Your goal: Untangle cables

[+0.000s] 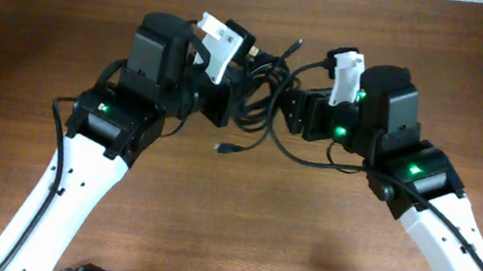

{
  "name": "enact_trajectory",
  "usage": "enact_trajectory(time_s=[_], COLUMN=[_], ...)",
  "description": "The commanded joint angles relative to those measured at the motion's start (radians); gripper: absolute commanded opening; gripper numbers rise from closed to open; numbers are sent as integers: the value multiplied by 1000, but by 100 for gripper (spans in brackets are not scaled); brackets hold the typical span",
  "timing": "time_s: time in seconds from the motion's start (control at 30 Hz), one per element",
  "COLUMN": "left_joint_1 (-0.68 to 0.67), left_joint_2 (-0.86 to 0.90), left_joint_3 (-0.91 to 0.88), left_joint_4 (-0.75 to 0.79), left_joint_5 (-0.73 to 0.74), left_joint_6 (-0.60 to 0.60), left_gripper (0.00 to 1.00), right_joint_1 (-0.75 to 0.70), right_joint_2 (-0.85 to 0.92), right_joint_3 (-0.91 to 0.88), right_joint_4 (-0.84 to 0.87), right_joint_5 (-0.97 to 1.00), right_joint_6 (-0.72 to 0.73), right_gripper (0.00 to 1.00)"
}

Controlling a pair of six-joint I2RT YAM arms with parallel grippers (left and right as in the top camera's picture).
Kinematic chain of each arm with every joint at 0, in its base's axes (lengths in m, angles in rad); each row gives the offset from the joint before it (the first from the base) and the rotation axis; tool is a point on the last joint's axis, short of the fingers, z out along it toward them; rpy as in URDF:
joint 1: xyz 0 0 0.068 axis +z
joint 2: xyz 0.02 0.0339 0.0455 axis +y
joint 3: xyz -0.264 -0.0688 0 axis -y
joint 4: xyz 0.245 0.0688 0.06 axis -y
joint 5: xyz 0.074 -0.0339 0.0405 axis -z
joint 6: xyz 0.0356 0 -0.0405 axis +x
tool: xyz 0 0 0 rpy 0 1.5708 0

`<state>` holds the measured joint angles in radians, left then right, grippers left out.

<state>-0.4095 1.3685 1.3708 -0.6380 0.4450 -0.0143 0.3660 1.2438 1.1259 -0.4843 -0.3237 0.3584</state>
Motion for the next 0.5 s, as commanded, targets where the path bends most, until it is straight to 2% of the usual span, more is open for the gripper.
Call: enact_trajectory(time_s=[0.0, 0.13, 0.23, 0.4, 0.47], left_joint_1=[5, 5, 5, 5, 5], left_joint_2=[-2, -2, -2, -14, -23], left_joint_3=[11, 11, 11, 11, 11], left_joint_4=[-38, -52, -57, -60, -60], left_joint_5=[-169, -176, -157, -23, 97], left_joint_6=[199, 284, 333, 446, 570], left_gripper=[0, 0, 0, 0, 0], right_joint_1=[-35, -40, -40, -40, -40], right_joint_2=[-76, -145, -169, -175, -176], right_joint_3=[17, 17, 17, 17, 17], right_joint_4=[-46, -86, -104, -116, -127], right_joint_5=[-5, -5, -1, 2, -8], right_joint_6=[-53, -138, -145, -175, -202], right_gripper=[68, 68, 68, 68, 68])
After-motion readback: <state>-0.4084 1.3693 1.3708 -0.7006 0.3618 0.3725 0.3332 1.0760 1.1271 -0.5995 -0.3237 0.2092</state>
